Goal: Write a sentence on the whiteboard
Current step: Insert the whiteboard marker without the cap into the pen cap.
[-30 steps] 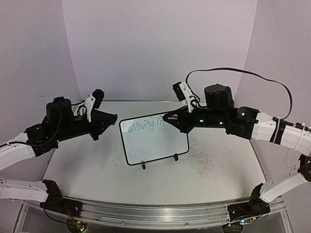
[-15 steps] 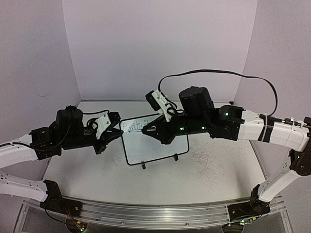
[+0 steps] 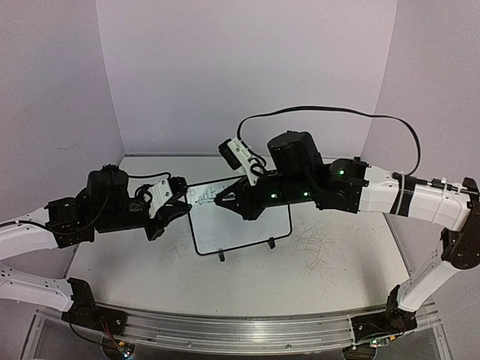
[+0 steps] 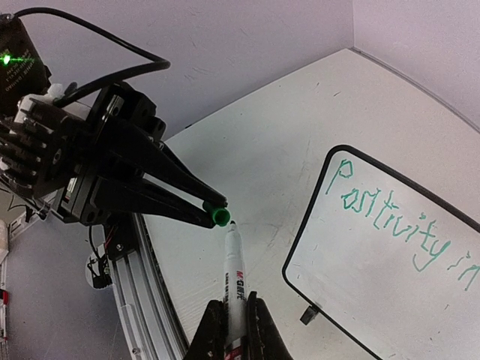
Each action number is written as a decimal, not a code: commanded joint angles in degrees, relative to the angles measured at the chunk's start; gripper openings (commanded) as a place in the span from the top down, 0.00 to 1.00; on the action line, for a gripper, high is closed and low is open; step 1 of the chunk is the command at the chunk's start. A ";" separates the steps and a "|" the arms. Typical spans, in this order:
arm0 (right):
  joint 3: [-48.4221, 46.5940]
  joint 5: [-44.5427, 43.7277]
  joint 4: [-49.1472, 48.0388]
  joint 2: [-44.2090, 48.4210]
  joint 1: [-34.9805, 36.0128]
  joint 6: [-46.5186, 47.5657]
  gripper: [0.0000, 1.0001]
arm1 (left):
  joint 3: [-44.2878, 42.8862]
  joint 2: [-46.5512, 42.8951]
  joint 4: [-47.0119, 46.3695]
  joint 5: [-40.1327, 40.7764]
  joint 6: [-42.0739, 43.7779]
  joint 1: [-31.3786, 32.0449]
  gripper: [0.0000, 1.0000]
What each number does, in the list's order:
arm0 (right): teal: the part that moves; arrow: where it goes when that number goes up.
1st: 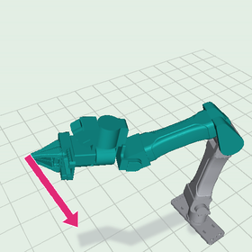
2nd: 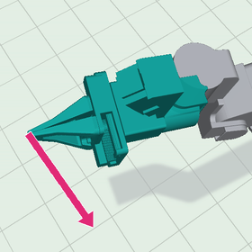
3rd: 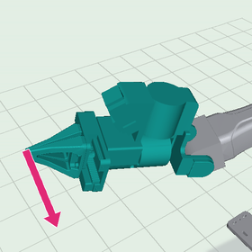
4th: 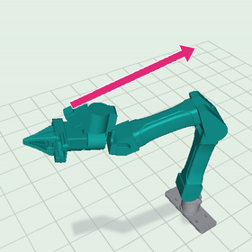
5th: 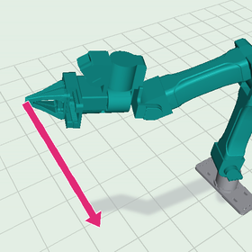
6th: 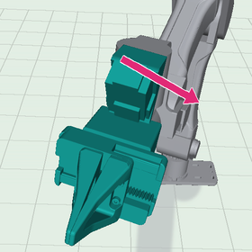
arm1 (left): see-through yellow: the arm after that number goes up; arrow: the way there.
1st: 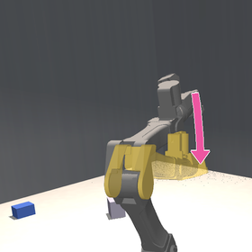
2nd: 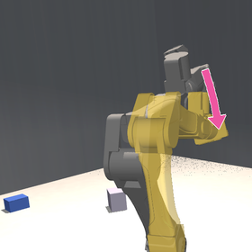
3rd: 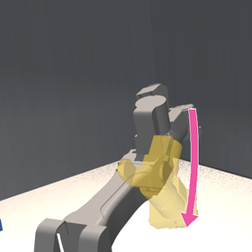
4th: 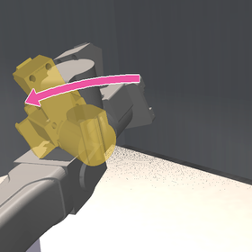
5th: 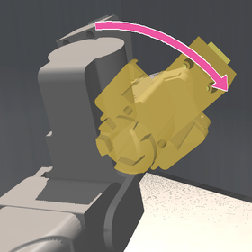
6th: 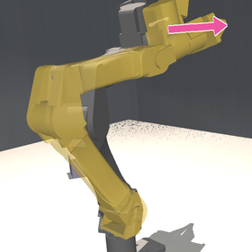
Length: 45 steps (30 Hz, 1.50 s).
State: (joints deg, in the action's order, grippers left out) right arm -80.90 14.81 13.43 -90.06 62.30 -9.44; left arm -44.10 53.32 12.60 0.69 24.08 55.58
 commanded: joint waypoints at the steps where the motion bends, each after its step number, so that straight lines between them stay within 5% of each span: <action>1: -2.77 1.45 -0.61 -1.10 0.14 0.67 1.00 | 0.27 -0.22 -0.63 0.29 0.45 0.50 1.00; 19: -5.24 5.50 1.08 -4.74 0.17 1.25 1.00 | -0.23 -0.38 -0.85 0.18 1.04 2.10 1.00; 31: -18.68 19.61 15.64 -16.39 0.19 3.74 1.00 | -5.11 0.17 -0.43 10.32 5.20 10.52 1.00; 45: -19.70 29.93 7.54 -22.52 0.19 -16.96 1.00 | -5.10 2.91 -10.56 22.63 10.69 21.40 1.00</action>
State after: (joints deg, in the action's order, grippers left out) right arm -100.29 37.06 31.23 -108.76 59.88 -17.31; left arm -45.58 56.05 22.32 25.02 30.60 73.27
